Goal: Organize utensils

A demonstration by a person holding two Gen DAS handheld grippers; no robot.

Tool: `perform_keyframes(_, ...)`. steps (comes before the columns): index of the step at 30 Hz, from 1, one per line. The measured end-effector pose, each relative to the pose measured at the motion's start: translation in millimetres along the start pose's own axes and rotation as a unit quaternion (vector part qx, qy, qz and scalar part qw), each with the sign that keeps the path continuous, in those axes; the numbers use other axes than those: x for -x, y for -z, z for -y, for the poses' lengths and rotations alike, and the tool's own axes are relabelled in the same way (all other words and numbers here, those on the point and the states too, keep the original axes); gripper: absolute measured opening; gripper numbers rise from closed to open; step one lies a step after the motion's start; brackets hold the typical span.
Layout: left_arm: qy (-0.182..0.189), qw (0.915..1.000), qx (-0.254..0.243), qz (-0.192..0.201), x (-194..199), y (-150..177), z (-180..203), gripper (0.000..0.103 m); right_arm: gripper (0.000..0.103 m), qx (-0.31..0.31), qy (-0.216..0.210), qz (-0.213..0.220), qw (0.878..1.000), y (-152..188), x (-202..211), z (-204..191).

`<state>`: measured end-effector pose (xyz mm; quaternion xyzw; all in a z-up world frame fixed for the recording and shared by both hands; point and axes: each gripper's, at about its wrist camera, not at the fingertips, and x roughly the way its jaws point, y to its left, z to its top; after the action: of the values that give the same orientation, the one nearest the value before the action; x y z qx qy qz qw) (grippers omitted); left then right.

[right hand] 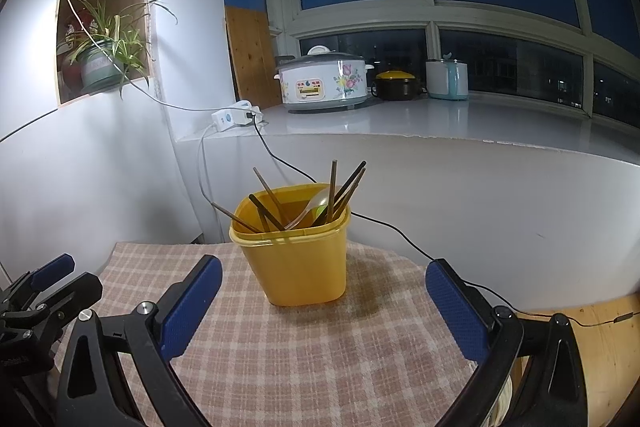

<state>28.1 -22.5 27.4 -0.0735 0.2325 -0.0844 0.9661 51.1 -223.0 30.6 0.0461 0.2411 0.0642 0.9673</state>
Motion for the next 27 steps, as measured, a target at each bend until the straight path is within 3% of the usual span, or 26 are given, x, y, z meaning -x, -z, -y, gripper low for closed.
perform_keyframes(27,-0.003,1.0000,0.002,-0.007,-2.9,2.7,-0.8,0.103,0.103,-0.008,-0.002,-0.006,1.000,4.4,0.8,2.3)
